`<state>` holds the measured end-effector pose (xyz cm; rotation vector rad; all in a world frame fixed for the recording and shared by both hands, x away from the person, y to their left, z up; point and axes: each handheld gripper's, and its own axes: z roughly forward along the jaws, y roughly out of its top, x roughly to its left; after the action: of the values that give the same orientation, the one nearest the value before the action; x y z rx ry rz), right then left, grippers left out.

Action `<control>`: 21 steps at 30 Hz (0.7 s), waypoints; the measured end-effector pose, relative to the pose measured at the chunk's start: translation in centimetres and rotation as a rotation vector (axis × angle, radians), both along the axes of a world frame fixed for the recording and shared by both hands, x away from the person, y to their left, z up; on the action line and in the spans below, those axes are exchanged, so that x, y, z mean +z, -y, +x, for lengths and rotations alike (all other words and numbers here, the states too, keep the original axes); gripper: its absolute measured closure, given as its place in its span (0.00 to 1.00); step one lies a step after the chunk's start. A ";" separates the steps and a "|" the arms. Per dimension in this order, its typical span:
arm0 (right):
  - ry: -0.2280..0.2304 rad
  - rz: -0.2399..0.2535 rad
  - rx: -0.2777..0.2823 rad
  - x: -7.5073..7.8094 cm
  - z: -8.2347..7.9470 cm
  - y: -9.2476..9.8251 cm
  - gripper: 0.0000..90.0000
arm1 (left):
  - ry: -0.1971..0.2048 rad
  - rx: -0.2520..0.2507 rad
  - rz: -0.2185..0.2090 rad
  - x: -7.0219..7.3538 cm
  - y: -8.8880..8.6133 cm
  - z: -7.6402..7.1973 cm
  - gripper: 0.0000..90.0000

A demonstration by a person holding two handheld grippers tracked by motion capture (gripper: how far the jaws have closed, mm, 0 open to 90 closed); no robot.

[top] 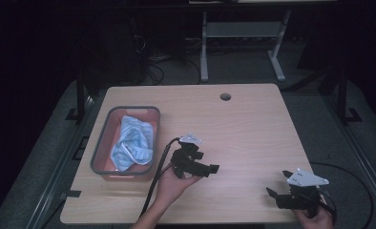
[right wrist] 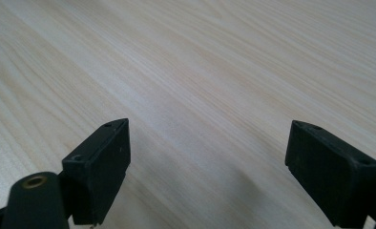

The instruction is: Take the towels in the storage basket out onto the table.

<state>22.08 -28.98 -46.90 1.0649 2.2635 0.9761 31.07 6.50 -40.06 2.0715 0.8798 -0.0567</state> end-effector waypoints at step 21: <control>0.008 0.001 -0.008 0.2 -0.1 0.4 0.16 | -0.053 0.010 -0.019 3.0 -0.6 3.4 0.18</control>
<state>22.02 -29.34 -46.70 1.0680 2.2502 0.9773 34.48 7.08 -37.07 2.0562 0.9188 -0.1141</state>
